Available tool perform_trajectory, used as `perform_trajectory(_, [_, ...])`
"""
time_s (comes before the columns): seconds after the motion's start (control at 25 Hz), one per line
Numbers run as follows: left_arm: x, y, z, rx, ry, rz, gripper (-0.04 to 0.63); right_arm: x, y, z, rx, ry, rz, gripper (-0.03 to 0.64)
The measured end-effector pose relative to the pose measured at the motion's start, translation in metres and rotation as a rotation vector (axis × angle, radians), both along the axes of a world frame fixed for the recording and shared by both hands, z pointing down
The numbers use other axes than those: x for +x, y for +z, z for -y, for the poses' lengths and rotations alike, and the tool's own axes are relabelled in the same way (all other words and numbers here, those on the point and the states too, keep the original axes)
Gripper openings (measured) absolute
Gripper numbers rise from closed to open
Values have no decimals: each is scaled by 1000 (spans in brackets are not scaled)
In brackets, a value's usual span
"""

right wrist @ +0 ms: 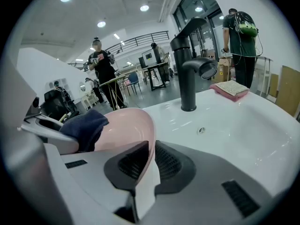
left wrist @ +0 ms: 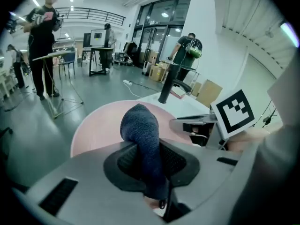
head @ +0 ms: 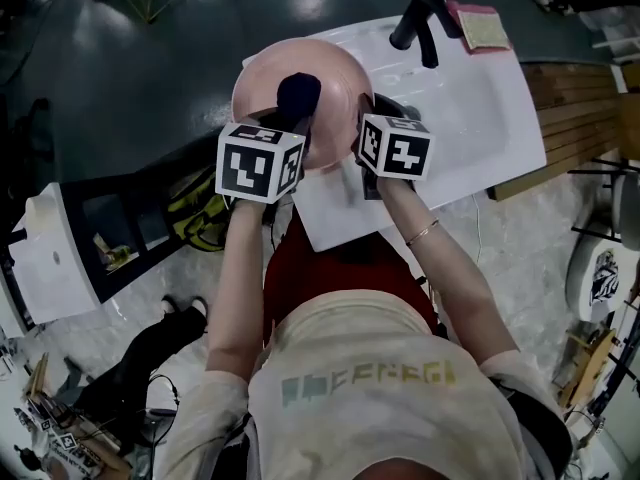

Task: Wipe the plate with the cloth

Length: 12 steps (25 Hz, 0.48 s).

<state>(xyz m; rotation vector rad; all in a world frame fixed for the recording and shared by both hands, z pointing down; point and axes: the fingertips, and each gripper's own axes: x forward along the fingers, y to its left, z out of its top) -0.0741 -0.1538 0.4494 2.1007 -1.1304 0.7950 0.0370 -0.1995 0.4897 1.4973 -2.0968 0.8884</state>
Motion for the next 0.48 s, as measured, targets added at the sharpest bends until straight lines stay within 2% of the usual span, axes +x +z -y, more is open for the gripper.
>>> perform_trajectory(0.16, [34, 8, -12, -20, 75, -10, 80, 0, 1, -1, 3, -2, -3, 63])
perform_trajectory(0.48, [55, 26, -26, -20, 167, 81, 80, 1, 0, -2, 8, 2, -10, 63])
